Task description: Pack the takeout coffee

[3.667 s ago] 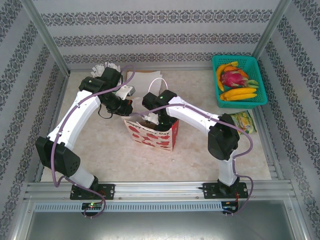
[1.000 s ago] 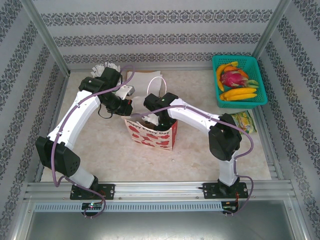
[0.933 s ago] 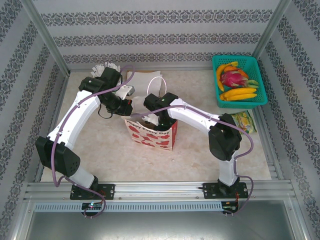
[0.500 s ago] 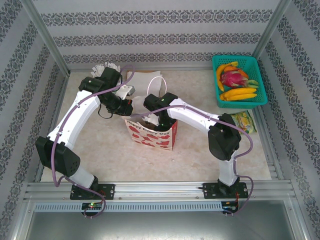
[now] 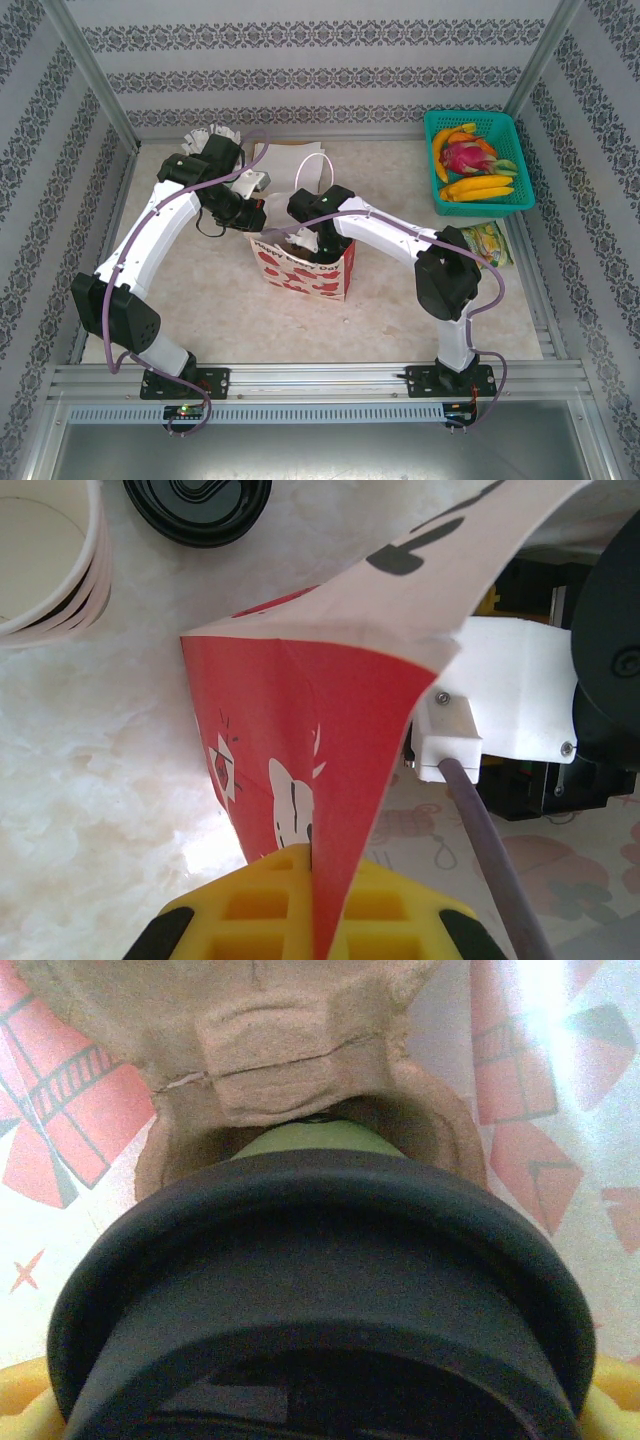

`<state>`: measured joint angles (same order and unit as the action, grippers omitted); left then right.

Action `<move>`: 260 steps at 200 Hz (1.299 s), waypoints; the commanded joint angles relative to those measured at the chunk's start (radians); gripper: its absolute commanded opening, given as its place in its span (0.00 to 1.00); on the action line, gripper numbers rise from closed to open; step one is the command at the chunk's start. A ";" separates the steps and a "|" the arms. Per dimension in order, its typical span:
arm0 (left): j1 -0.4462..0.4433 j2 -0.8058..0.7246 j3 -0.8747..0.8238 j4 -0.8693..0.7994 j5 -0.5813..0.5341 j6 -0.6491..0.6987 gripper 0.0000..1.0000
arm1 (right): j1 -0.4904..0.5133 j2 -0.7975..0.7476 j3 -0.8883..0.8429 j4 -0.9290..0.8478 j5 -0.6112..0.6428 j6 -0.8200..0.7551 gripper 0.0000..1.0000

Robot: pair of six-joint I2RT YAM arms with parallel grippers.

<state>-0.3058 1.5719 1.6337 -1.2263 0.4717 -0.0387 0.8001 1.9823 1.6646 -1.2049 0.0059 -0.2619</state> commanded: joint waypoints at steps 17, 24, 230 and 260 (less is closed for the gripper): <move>0.013 0.004 -0.005 0.006 0.014 -0.013 0.00 | -0.021 0.172 -0.088 0.024 0.065 -0.006 0.60; 0.013 0.007 -0.003 0.008 0.017 -0.012 0.00 | -0.022 0.176 -0.090 0.023 0.067 -0.007 0.60; 0.012 -0.007 0.006 0.003 0.026 -0.013 0.00 | -0.014 0.161 -0.035 0.016 0.045 0.015 0.62; 0.011 -0.004 0.006 0.004 0.027 -0.016 0.00 | -0.014 0.167 -0.039 0.021 0.051 0.024 0.63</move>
<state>-0.3054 1.5719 1.6337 -1.2259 0.4969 -0.0456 0.8001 2.0151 1.7054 -1.2720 0.0189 -0.2607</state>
